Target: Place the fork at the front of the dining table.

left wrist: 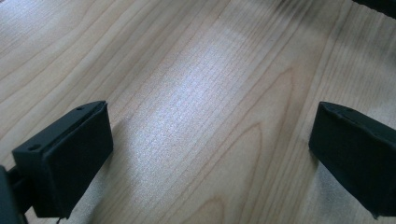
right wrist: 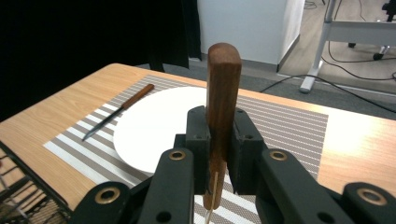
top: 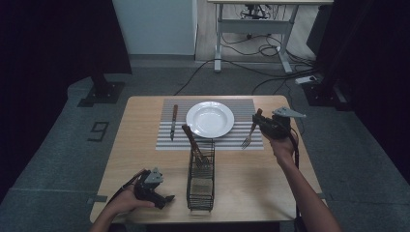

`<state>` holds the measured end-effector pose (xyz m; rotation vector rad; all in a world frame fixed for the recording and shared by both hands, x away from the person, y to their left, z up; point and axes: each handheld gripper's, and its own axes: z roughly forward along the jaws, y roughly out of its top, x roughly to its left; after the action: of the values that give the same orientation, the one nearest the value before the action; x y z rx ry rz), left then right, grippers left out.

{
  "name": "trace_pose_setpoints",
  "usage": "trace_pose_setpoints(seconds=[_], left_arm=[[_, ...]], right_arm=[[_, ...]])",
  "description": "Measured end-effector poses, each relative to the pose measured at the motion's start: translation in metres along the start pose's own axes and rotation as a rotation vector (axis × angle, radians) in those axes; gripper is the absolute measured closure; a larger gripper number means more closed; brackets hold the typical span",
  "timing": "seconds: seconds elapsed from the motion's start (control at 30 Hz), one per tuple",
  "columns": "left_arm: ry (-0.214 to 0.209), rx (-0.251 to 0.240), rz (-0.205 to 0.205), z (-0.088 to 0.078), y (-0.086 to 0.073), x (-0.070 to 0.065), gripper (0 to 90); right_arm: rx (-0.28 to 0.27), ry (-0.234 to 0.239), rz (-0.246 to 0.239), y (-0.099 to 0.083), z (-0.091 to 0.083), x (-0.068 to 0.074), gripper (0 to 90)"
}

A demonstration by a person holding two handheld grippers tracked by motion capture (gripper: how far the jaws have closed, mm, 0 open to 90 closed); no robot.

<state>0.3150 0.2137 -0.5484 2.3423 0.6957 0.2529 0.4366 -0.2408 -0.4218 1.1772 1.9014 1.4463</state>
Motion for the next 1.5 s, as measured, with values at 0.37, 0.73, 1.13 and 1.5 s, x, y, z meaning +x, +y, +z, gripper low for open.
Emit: trace_pose_setpoints(seconds=[0.37,0.73,1.13,1.5], left_arm=[[0.000,0.000,0.000,0.000,0.000,0.000,0.0],[-0.001,0.000,0.000,0.000,0.000,0.000,0.0],[-0.001,0.000,0.001,0.000,0.000,0.000,0.0],[-0.002,0.000,0.002,0.000,0.000,0.000,0.0]], right_arm=[[0.039,-0.039,-0.007,-0.009,0.015,-0.006,80.1],[0.050,-0.076,-0.018,-0.009,0.027,-0.009,80.0],[0.053,-0.096,-0.004,-0.011,0.033,-0.016,80.1],[0.054,-0.110,0.007,-0.007,0.047,-0.017,80.1]])
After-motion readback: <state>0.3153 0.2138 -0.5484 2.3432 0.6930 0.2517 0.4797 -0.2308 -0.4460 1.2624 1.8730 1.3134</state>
